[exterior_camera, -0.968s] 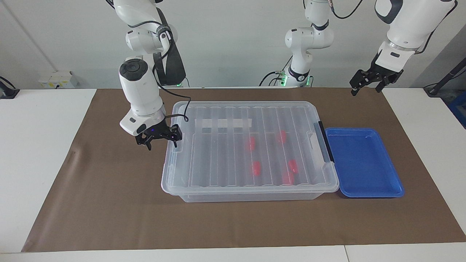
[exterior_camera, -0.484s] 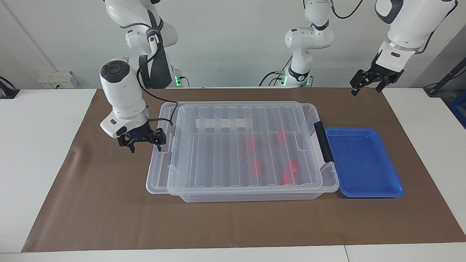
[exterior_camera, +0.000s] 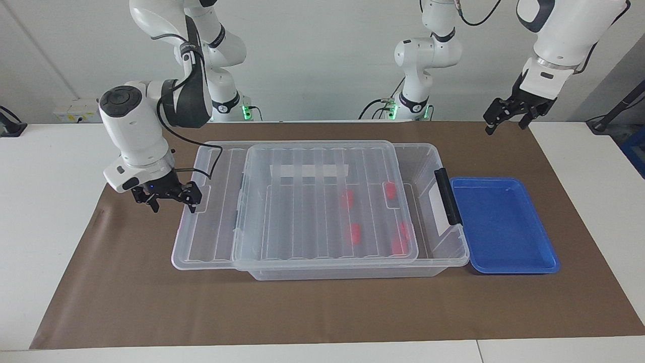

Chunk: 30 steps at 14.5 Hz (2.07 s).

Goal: Place red block in blue tray from box
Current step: 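Push the clear lid along the box with the right gripper, then reach the left gripper into the opened box toward a red block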

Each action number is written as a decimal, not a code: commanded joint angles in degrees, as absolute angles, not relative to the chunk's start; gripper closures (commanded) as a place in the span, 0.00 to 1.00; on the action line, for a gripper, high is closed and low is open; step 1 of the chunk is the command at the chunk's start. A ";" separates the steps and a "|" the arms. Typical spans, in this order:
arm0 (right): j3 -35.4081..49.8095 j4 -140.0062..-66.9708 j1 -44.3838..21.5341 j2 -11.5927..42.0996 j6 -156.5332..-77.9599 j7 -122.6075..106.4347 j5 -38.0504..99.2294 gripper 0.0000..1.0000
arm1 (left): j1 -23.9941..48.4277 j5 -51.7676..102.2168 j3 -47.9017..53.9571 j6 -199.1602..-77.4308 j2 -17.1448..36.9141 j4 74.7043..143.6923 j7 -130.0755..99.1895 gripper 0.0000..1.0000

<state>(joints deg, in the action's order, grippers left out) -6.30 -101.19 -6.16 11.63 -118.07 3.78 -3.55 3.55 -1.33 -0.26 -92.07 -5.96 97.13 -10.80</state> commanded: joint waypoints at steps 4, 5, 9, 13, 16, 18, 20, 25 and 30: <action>-5.80 -102.39 -1.15 10.02 -117.60 3.16 -5.80 0.00 | 12.64 0.35 -0.62 -100.61 -6.07 100.28 -27.57 0.00; -5.80 -102.39 -0.62 9.93 -117.34 3.16 -5.80 0.00 | 13.70 0.35 -0.62 -102.72 -6.06 101.76 -28.29 0.00; -5.97 -102.39 0.70 9.58 -116.63 3.16 -5.80 0.00 | 17.91 0.44 -0.62 -111.51 -2.04 105.03 -31.70 0.00; -5.98 -102.39 0.88 8.97 -116.54 3.43 -5.80 0.00 | 22.23 0.44 -0.62 -119.96 5.44 104.94 -37.62 0.00; -5.89 -102.30 0.35 8.53 -116.37 3.69 -5.71 0.00 | 22.50 0.35 -0.70 -122.34 7.03 105.03 -37.53 0.00; -5.71 -102.22 0.35 7.83 -116.02 3.69 -5.45 0.00 | 22.50 0.18 -0.70 -124.80 8.87 105.29 -37.18 0.00; -5.36 -100.82 0.26 6.51 -113.75 3.95 -4.66 0.00 | 22.41 -0.70 -0.70 -125.85 10.36 105.12 -36.04 0.00; -5.36 -96.51 -0.44 1.33 -102.42 4.30 -3.87 0.00 | 21.36 -5.54 -0.70 -128.32 14.41 104.94 -26.94 0.00; -5.19 -93.25 -0.70 -0.61 -94.13 3.69 -2.64 0.00 | 20.12 -5.54 -0.70 -132.00 15.90 106.78 -23.99 0.00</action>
